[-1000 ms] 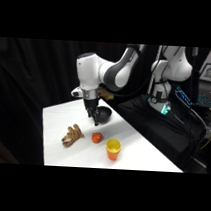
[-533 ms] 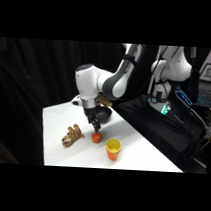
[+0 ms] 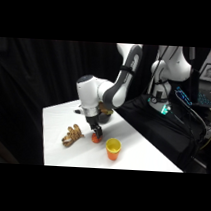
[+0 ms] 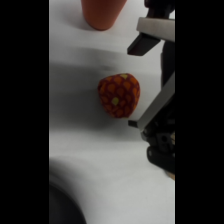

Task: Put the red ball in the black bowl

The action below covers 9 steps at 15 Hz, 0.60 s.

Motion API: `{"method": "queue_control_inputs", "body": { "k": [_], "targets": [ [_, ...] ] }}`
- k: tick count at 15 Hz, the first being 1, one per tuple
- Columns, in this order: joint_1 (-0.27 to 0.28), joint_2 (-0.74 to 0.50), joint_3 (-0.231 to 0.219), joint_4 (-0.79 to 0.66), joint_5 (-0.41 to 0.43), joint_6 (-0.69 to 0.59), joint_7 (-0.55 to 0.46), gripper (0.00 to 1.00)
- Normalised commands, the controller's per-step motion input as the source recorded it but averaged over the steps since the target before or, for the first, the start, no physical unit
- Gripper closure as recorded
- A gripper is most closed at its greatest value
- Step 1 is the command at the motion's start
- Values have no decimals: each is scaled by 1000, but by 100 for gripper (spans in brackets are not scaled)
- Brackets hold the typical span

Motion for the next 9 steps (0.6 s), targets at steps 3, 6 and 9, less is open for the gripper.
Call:
{"method": "queue_control_inputs", "body": {
  "k": [3,6,9],
  "targets": [
    [-65,88,74,50,95,161,20,0],
    [-81,65,93,36,106,152,-3,0],
    [-70,56,90,34,85,147,10,0]
  ]
}}
